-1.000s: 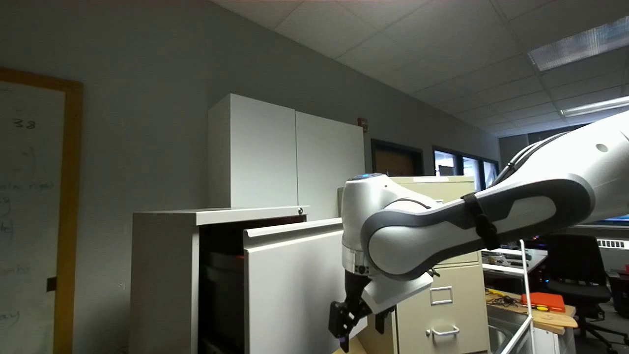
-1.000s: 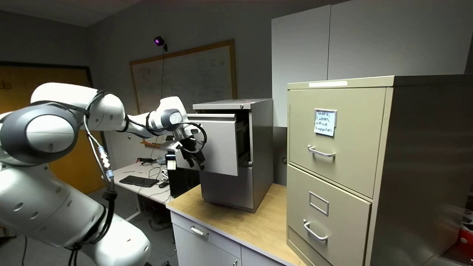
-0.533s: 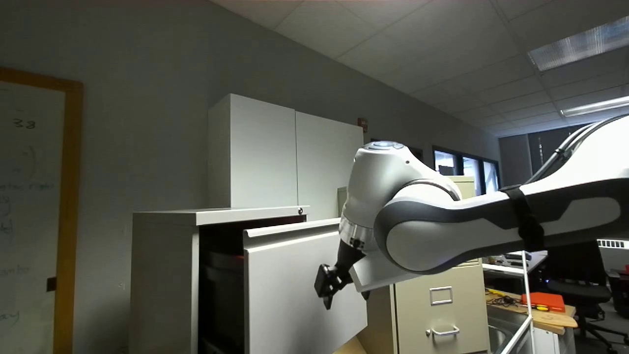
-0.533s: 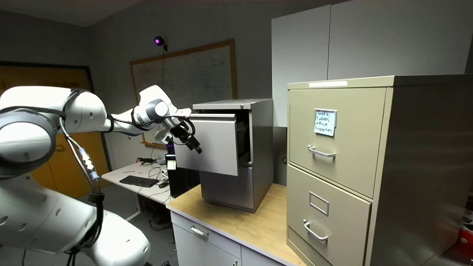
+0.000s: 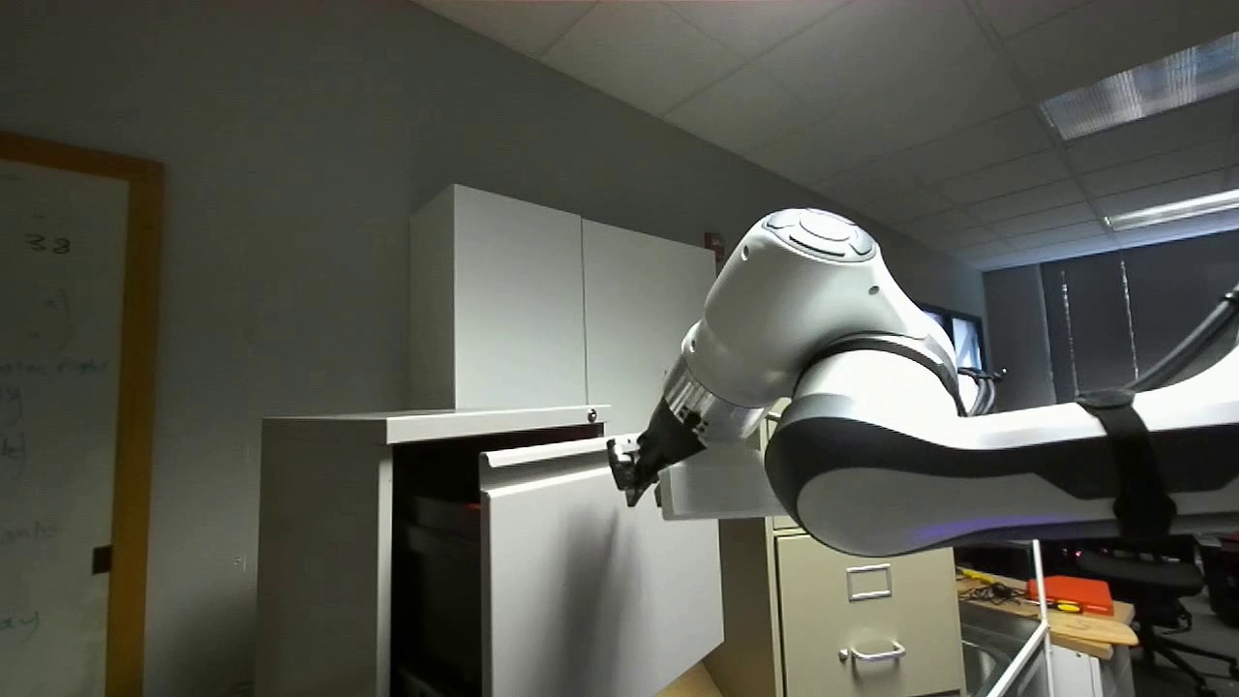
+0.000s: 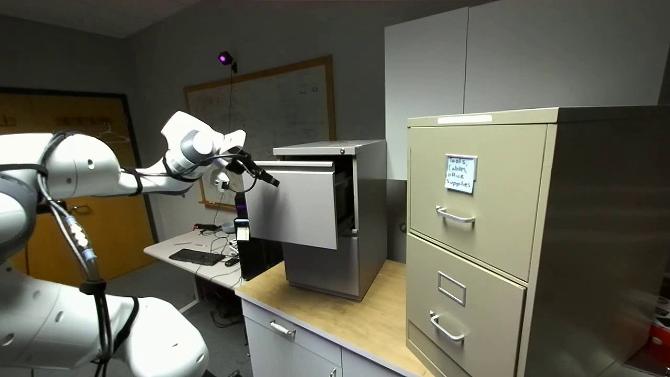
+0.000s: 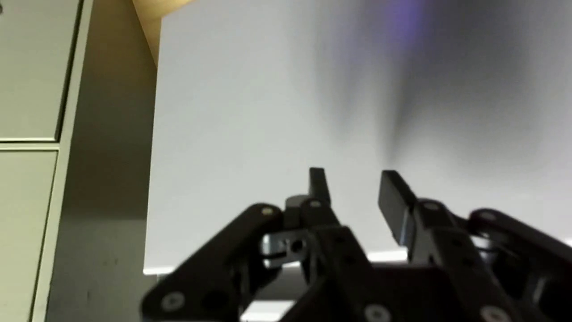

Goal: Close the top drawer of the left cabinet

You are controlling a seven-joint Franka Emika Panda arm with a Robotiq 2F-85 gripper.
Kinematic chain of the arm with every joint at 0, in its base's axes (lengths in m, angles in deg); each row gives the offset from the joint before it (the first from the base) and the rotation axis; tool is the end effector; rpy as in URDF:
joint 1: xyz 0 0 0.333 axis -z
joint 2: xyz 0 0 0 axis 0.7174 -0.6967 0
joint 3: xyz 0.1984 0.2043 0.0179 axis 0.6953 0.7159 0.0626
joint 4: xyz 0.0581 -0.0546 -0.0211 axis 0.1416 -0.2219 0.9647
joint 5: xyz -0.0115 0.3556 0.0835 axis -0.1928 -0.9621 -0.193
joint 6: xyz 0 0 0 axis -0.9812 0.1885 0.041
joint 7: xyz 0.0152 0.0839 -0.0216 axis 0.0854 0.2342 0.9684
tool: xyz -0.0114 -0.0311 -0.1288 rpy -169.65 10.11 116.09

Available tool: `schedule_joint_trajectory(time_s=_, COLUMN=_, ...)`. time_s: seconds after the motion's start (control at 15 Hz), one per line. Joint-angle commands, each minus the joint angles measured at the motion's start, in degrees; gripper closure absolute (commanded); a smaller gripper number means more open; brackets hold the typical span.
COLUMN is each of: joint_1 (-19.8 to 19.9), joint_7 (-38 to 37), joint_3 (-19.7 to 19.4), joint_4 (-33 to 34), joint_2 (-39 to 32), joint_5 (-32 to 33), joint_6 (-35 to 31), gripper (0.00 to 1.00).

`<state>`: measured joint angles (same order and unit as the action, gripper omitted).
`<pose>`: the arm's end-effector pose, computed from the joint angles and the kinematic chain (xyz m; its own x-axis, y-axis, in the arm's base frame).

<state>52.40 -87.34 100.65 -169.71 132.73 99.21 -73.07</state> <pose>0.3547 0.1605 0.6174 0.5192 -0.2793 0.8078 -0.3659 -0.9267 -0.0853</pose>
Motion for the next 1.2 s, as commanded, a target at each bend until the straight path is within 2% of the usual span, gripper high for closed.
schedule_joint_trajectory(time_s=0.0, joint_1=5.6, joint_7=-6.1, joint_3=3.9, joint_4=-0.5, joint_2=4.1, joint_5=4.4, joint_6=-6.7, gripper=0.95)
schedule_joint_trajectory(time_s=0.07, joint_1=7.1, joint_7=-7.2, joint_3=4.8, joint_4=-0.6, joint_2=4.9, joint_5=5.4, joint_6=-9.2, gripper=1.00)
schedule_joint_trajectory(time_s=0.27, joint_1=8.7, joint_7=-6.3, joint_3=5.3, joint_4=-0.4, joint_2=5.3, joint_5=4.8, joint_6=-14.5, gripper=1.00)
schedule_joint_trajectory(time_s=0.6, joint_1=4.1, joint_7=-1.2, joint_3=2.3, joint_4=0.7, joint_2=0.3, joint_5=-1.5, joint_6=-17.9, gripper=1.00)
schedule_joint_trajectory(time_s=1.13, joint_1=-2.0, joint_7=7.3, joint_3=-3.0, joint_4=3.9, joint_2=-8.0, joint_5=-10.9, joint_6=-17.9, gripper=1.00)
